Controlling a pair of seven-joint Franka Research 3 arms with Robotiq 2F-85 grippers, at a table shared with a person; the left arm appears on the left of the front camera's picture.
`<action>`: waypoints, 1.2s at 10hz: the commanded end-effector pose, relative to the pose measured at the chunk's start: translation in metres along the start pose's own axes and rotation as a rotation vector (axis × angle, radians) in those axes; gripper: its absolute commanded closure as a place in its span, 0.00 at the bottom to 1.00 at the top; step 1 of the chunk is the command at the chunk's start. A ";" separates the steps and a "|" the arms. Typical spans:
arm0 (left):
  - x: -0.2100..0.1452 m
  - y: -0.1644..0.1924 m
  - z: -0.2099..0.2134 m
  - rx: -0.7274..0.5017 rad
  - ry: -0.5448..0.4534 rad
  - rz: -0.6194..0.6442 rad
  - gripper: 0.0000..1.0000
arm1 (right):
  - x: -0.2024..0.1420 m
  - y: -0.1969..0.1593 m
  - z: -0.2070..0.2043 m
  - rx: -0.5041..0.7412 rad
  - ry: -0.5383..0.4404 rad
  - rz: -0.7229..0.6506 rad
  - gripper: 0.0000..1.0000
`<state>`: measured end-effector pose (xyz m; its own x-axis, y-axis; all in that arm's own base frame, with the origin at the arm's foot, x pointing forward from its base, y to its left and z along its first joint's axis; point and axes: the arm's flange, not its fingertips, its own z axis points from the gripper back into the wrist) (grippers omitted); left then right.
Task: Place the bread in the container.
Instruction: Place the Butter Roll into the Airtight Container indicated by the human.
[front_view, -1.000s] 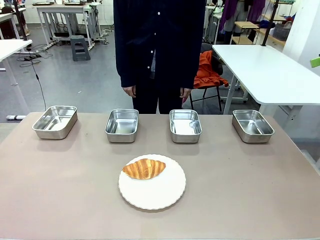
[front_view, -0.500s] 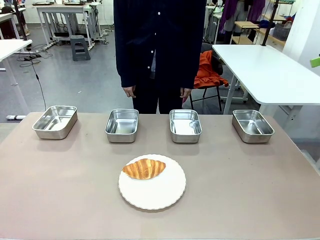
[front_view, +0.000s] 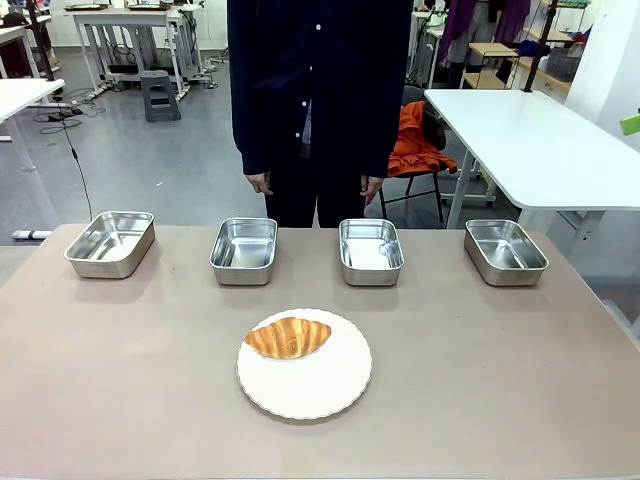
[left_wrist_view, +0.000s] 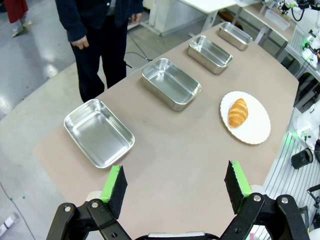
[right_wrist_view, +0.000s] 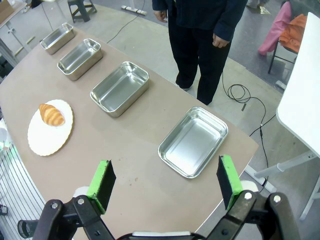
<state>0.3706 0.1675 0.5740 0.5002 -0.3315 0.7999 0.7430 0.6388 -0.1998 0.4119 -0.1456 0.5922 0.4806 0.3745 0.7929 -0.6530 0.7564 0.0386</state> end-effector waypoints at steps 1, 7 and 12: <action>-0.001 0.000 0.002 -0.004 -0.004 -0.015 0.00 | 0.001 -0.001 0.000 0.002 -0.006 0.005 0.00; -0.001 0.000 0.002 -0.004 -0.004 -0.015 0.00 | 0.001 -0.001 0.000 0.002 -0.006 0.005 0.00; -0.001 0.000 0.002 -0.004 -0.004 -0.015 0.00 | 0.001 -0.001 0.000 0.002 -0.006 0.005 0.00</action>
<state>0.3706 0.1675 0.5740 0.5002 -0.3315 0.7999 0.7430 0.6388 -0.1998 0.4119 -0.1456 0.5922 0.4806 0.3745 0.7929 -0.6530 0.7564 0.0386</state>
